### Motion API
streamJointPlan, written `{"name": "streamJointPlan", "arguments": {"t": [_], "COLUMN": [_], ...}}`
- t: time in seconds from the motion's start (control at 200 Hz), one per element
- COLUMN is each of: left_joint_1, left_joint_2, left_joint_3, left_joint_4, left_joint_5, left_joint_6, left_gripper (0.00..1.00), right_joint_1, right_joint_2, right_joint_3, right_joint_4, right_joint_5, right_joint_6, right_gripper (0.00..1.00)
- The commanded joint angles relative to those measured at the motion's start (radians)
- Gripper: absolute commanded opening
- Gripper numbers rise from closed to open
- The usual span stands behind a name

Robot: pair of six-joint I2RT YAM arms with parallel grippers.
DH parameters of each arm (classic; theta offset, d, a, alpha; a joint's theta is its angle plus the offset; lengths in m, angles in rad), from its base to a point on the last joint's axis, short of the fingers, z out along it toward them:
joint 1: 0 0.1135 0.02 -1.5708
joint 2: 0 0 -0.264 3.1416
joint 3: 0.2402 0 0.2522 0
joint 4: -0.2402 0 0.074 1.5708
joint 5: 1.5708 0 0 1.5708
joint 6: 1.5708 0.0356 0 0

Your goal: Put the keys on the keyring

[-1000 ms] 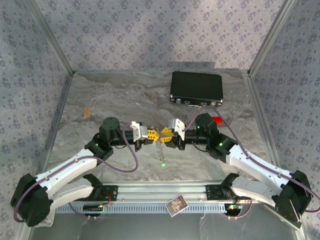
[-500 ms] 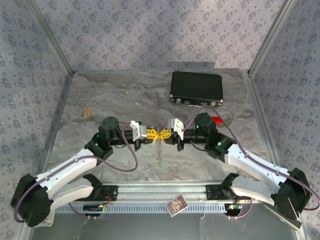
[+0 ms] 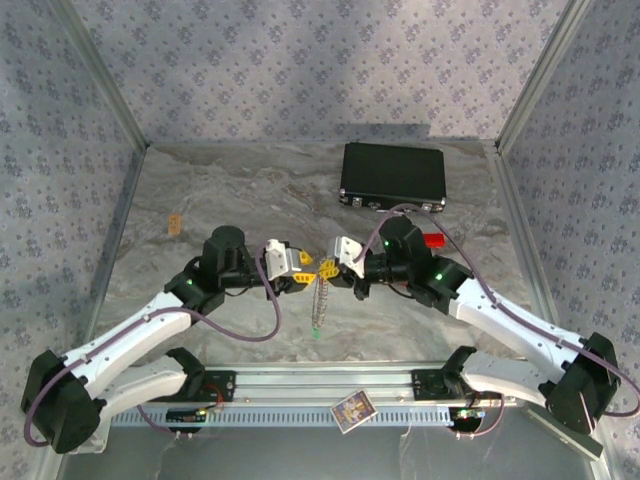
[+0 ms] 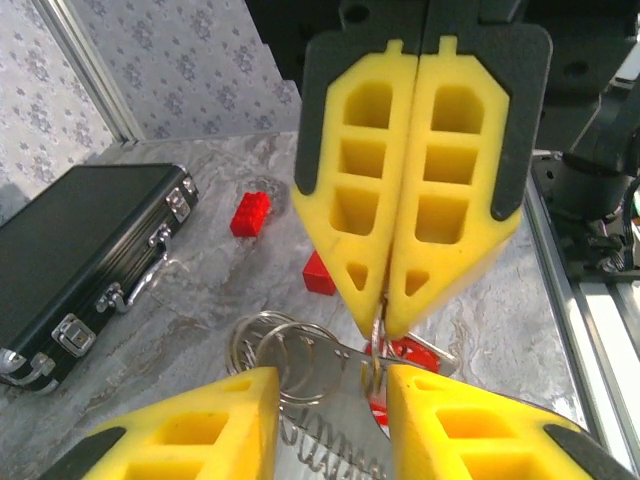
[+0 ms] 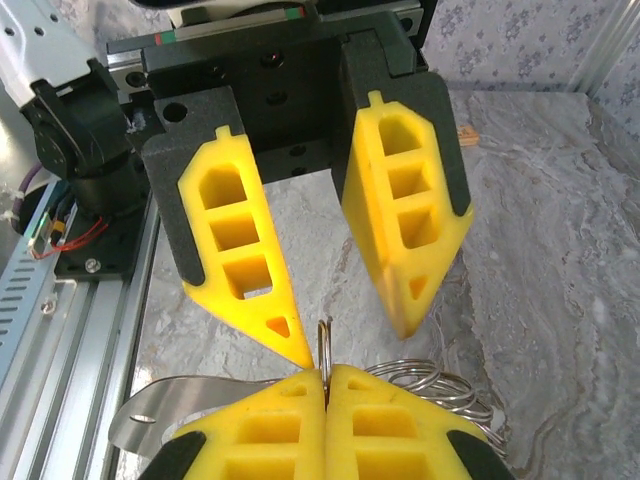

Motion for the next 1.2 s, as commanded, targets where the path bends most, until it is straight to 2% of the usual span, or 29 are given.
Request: {"name": "streamJointPlan", "arguments": {"t": [0.0, 0.35, 0.455, 0.525, 0.595, 0.635, 0.685, 0.859, 1.024, 1.194], "left_joint_1": [-0.005, -0.005, -0.005, -0.005, -0.004, -0.003, -0.004, -0.004, -0.004, -0.004], "left_joint_2": [0.011, 0.023, 0.021, 0.016, 0.004, -0.004, -0.011, -0.021, -0.021, -0.023], "left_joint_3": [0.044, 0.060, 0.060, 0.053, 0.031, 0.006, -0.034, -0.127, -0.141, -0.142], "left_joint_4": [-0.079, -0.068, -0.066, -0.062, -0.027, 0.021, 0.100, 0.294, 0.323, 0.326], "left_joint_5": [0.002, 0.049, 0.061, 0.069, 0.071, 0.073, 0.076, 0.070, 0.077, 0.096], "left_joint_6": [0.049, 0.039, 0.039, 0.034, 0.013, -0.012, -0.053, -0.131, -0.129, -0.116], "left_gripper": [0.28, 0.13, 0.00, 0.00, 0.00, 0.00, 0.00, 0.00, 0.00, 0.00], "right_joint_1": [0.014, 0.092, 0.101, 0.083, 0.050, 0.032, 0.013, -0.011, -0.032, -0.043], "right_joint_2": [0.014, 0.082, 0.093, 0.077, 0.039, 0.015, -0.012, -0.079, -0.135, -0.138], "right_joint_3": [0.069, 0.177, 0.201, 0.186, 0.141, 0.105, 0.060, -0.064, -0.137, -0.145], "right_joint_4": [-0.091, -0.235, -0.264, -0.238, -0.181, -0.128, -0.076, 0.043, 0.102, 0.078], "right_joint_5": [0.019, 0.131, 0.133, 0.118, 0.078, 0.051, 0.025, -0.001, 0.011, 0.018], "right_joint_6": [-0.067, -0.160, -0.165, -0.129, -0.072, -0.036, 0.005, 0.089, 0.114, 0.102], "right_gripper": [0.00, 0.00, 0.00, 0.00, 0.24, 0.31, 0.36, 0.38, 0.38, 0.35]}}
